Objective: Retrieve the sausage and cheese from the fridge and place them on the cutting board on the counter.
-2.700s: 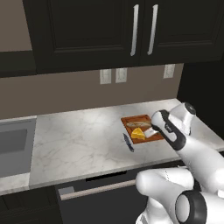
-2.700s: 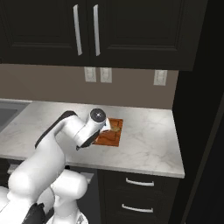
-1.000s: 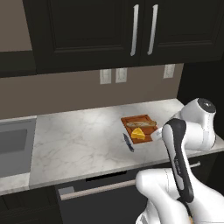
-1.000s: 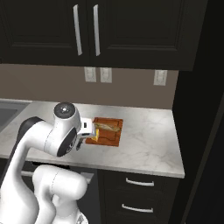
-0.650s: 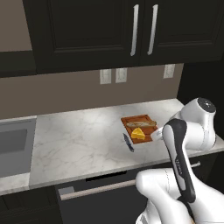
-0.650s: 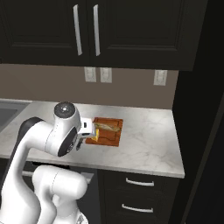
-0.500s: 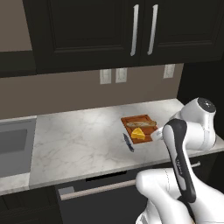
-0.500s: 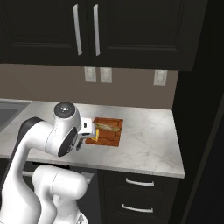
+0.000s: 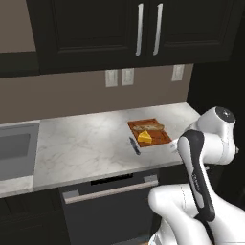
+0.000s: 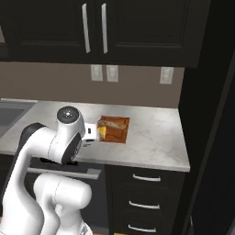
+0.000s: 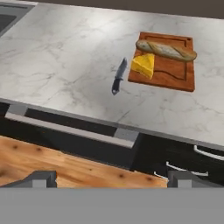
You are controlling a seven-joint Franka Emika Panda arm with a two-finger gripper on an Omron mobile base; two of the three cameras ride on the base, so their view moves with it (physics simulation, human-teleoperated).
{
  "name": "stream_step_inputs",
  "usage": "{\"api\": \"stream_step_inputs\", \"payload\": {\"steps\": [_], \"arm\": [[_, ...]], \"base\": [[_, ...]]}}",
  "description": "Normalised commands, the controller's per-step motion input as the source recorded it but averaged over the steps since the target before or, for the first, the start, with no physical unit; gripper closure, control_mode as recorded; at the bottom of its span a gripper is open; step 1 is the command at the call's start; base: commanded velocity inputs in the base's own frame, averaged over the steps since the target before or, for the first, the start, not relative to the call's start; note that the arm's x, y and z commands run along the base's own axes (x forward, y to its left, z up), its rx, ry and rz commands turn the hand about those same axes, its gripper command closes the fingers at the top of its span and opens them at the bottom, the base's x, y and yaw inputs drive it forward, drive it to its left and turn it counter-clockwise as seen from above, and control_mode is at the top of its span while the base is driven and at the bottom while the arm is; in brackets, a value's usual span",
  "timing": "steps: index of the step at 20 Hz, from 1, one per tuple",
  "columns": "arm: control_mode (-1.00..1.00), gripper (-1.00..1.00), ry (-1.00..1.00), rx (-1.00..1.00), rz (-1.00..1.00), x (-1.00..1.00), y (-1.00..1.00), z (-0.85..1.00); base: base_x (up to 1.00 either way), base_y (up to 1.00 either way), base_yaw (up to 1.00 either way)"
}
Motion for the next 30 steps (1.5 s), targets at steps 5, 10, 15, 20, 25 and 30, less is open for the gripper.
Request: {"api": "stream_step_inputs", "payload": {"steps": [5, 10, 15, 20, 25, 30], "arm": [[1.00, -1.00, 0.00, 0.00, 0.00, 0.00, 0.00, 0.00], [1.00, -1.00, 0.00, 0.00, 0.00, 0.00, 0.00, 0.00], [1.00, -1.00, 0.00, 0.00, 0.00, 0.00, 0.00, 0.00], [1.00, -1.00, 0.00, 0.00, 0.00, 0.00, 0.00, 0.00], [1.00, -1.00, 0.00, 0.00, 0.00, 0.00, 0.00, 0.00], [1.00, -1.00, 0.00, 0.00, 0.00, 0.00, 0.00, 0.00]], "base": [[-0.80, -0.01, 0.00], [-0.91, 0.00, -0.01], [-0.94, 0.00, -0.04], [-0.87, 0.00, -0.21], [-0.51, 0.00, -0.62], [-0.07, -0.13, -0.77]]}}
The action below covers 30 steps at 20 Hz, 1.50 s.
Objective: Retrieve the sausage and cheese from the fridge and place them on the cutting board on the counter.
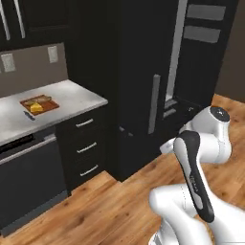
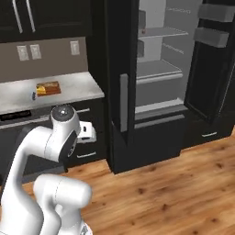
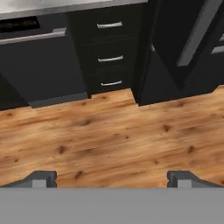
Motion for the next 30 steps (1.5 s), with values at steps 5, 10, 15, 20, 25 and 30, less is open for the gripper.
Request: {"api": "stream_step_inputs", "payload": {"steps": [5, 10, 15, 20, 25, 30], "arm": [[1.00, -1.00, 0.00, 0.00, 0.00, 0.00, 0.00, 0.00], [1.00, -1.00, 0.00, 0.00, 0.00, 0.00, 0.00, 0.00], [1.00, -1.00, 0.00, 0.00, 0.00, 0.00, 0.00, 0.00], [1.00, -1.00, 0.00, 0.00, 0.00, 0.00, 0.00, 0.00], [1.00, -1.00, 0.00, 0.00, 0.00, 0.00, 0.00, 0.00], [1.00, -1.00, 0.00, 0.00, 0.00, 0.00, 0.00, 0.00]], "base": [[0.00, -0.32, -0.74], [0.05, -0.35, -0.66], [0.56, -0.21, -0.29], [0.81, -0.29, 0.00], [0.79, -0.30, 0.06], [0.71, -0.21, 0.27]]}}
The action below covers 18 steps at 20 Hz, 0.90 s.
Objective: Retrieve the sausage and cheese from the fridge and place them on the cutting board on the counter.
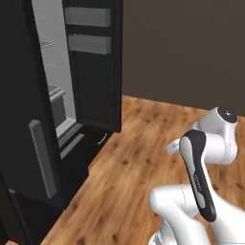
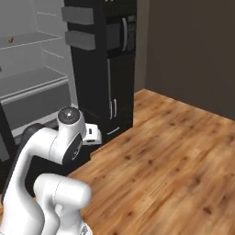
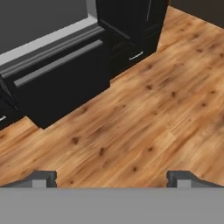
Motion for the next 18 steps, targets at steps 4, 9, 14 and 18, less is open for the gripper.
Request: {"api": "stream_step_inputs", "payload": {"steps": [4, 9, 14, 18], "arm": [[1.00, -1.00, 0.00, 0.00, 0.00, 0.00, 0.00, 0.00], [1.00, -1.00, 0.00, 0.00, 0.00, 0.00, 0.00, 0.00], [1.00, -1.00, 0.00, 0.00, 0.00, 0.00, 0.00, 0.00], [1.00, -1.00, 0.00, 0.00, 0.00, 0.00, 0.00, 0.00]], "base": [[0.64, -0.18, 0.40], [0.55, -0.16, 0.46], [0.57, -0.17, 0.47], [0.60, -0.17, 0.44]]}}
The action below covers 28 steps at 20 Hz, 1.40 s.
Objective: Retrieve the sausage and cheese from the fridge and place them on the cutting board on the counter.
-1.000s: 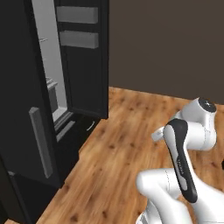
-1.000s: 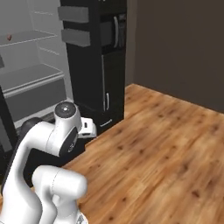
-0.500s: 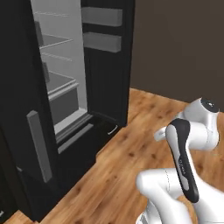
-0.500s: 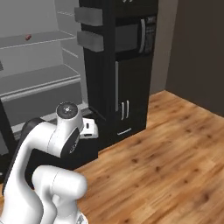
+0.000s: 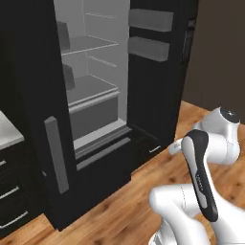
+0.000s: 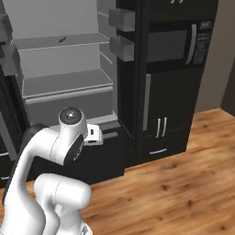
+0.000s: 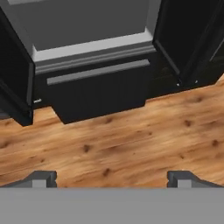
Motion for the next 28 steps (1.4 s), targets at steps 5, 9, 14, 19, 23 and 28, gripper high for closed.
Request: {"api": "stream_step_inputs", "payload": {"steps": [5, 9, 14, 19, 23, 28], "arm": [[1.00, -1.00, 0.00, 0.00, 0.00, 0.00, 0.00, 0.00], [1.00, -1.00, 0.00, 0.00, 0.00, 0.00, 0.00, 0.00], [1.00, -1.00, 0.00, 0.00, 0.00, 0.00, 0.00, 0.00], [1.00, -1.00, 0.00, 0.00, 0.00, 0.00, 0.00, 0.00], [1.00, -1.00, 0.00, 0.00, 0.00, 0.00, 0.00, 0.00], [1.00, -1.00, 0.00, 0.00, 0.00, 0.00, 0.00, 0.00]], "base": [[0.69, -0.16, 0.31], [0.70, -0.16, 0.32], [0.64, -0.18, 0.42], [0.57, -0.33, 0.33], [0.52, -0.38, 0.31], [0.42, -0.35, 0.26]]}}
